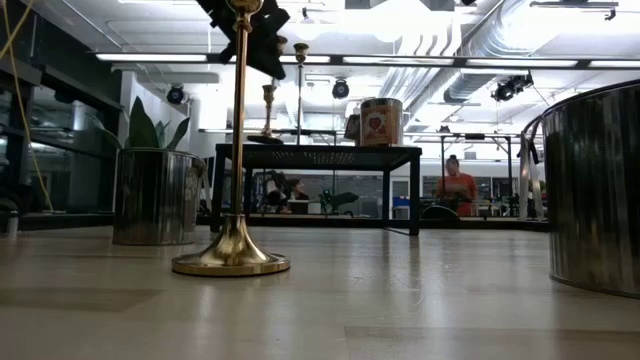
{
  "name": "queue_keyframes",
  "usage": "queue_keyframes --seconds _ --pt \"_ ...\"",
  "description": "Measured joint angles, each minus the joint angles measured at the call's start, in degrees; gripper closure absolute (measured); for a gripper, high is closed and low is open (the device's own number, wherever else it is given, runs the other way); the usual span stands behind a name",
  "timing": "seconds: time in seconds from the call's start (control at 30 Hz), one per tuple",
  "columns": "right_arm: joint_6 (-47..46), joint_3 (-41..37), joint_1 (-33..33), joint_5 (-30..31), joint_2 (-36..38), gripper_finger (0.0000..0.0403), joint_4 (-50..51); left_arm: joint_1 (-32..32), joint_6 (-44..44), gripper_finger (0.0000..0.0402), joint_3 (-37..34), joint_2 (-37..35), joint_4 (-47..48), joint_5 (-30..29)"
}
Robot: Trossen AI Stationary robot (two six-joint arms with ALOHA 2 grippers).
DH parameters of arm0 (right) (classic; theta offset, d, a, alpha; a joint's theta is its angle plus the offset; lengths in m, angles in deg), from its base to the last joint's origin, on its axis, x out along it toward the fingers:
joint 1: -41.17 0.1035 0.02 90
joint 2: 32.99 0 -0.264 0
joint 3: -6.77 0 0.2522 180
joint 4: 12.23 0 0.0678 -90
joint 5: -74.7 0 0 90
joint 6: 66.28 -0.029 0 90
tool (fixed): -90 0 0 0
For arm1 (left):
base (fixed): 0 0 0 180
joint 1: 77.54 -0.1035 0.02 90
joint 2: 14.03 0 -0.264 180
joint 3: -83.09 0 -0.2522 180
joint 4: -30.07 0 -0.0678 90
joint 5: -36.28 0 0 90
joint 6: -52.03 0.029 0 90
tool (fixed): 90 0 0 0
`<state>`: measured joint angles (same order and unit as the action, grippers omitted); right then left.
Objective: Pick & Place candle stick holders
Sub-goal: Put the gold candle holder on the shelf
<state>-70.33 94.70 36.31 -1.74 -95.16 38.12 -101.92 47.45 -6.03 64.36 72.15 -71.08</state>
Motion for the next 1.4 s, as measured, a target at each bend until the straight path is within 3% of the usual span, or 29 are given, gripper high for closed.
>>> queue_keyframes --seconds 0.33,0.6,1.4 --pt "-0.1 0.0 0.0 -0.1 0.0 0.0263 1.1 0.1 -5.8 0.0393 -4.8 -4.9 -2.4 -3.2" --pt "0.5 0.0 0.0 0.0 0.0 0.0263 1.1 0.0 -8.2 0.0393 -11.2 -9.2 -10.9 -5.0" --pt "0.9 0.0 0.0 0.0 0.0 0.0263 0.9 -1.2 -9.0 0.0393 -12.3 -5.4 -11.7 -6.8"
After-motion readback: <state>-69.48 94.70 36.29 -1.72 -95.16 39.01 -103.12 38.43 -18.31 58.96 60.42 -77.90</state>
